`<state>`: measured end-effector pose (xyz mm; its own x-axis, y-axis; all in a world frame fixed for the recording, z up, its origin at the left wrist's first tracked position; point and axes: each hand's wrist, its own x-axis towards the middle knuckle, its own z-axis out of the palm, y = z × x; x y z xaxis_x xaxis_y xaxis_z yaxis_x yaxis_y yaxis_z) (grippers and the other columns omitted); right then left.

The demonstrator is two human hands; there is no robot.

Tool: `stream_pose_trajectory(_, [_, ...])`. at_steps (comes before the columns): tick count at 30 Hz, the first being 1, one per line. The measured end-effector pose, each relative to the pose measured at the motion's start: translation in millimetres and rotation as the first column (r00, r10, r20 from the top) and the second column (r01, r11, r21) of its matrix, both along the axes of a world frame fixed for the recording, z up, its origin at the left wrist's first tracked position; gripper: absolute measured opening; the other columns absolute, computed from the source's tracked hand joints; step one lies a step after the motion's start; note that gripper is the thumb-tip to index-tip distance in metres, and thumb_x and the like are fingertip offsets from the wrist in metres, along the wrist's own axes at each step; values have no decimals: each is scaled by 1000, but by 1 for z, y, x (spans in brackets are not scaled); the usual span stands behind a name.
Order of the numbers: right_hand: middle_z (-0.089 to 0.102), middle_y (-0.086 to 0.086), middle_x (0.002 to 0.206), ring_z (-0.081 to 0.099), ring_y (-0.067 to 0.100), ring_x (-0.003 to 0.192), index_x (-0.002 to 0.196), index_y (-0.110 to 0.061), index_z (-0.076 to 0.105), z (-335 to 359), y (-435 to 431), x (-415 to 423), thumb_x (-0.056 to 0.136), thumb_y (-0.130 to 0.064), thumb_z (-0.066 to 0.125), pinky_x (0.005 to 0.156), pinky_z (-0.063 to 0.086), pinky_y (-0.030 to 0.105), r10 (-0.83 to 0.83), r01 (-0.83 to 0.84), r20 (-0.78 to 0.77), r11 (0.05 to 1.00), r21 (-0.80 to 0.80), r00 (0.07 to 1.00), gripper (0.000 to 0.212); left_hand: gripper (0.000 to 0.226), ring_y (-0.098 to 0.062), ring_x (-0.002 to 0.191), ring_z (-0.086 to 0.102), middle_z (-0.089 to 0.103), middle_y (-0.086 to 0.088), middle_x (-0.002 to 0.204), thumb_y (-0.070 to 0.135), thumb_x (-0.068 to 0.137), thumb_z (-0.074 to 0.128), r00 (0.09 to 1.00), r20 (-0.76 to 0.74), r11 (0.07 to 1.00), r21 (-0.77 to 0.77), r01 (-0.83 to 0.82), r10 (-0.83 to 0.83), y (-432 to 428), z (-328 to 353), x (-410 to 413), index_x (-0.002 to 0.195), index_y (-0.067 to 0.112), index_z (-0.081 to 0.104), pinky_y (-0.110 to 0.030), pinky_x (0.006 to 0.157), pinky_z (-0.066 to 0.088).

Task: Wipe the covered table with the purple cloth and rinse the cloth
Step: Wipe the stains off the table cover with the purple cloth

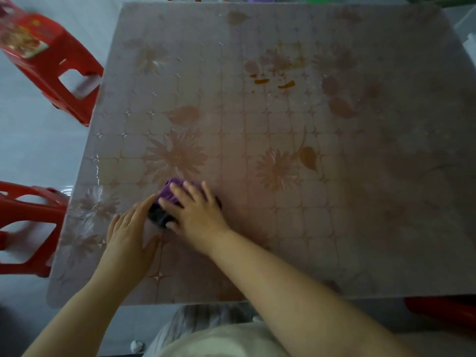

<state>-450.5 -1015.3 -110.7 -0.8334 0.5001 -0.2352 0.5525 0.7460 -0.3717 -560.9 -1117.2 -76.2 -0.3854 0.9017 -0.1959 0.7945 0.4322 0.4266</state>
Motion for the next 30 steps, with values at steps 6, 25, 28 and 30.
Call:
stream_pose_trajectory(6, [38,2,148,34,27,136,136,-32,43,-15,-25,80,84,-16,47,110,19,55,83,-78,-17,980,185,996,54,70,-34,130,37,45,-16,137,8,77,66,1000,22,998,-52,19,-17,7,-1,4,138,15,33,-49,112,18])
stream_pose_trajectory(25, [4,8,157,7,32,142,146,-33,18,-2,159,232,100,-32,29,114,1,45,-551,546,44,833,93,833,48,74,-46,116,48,56,-21,125,5,67,72,997,3,993,-88,82,-82,52,1,127,133,14,41,-62,100,32])
stream_pose_trajectory(28, [4,5,158,4,30,143,145,-30,23,3,111,207,99,-26,33,114,-3,46,-161,161,33,987,-11,986,48,69,-43,118,48,55,-19,126,12,70,71,998,-16,993,-99,59,-61,63,7,167,133,13,42,-57,100,31])
stream_pose_trajectory(30, [2,3,158,0,28,143,146,-29,22,5,81,222,96,-17,35,114,-7,45,29,-28,37,999,-39,999,52,70,-40,119,47,54,-17,128,8,70,73,999,-9,994,-101,33,-34,73,9,195,133,13,42,-53,101,29])
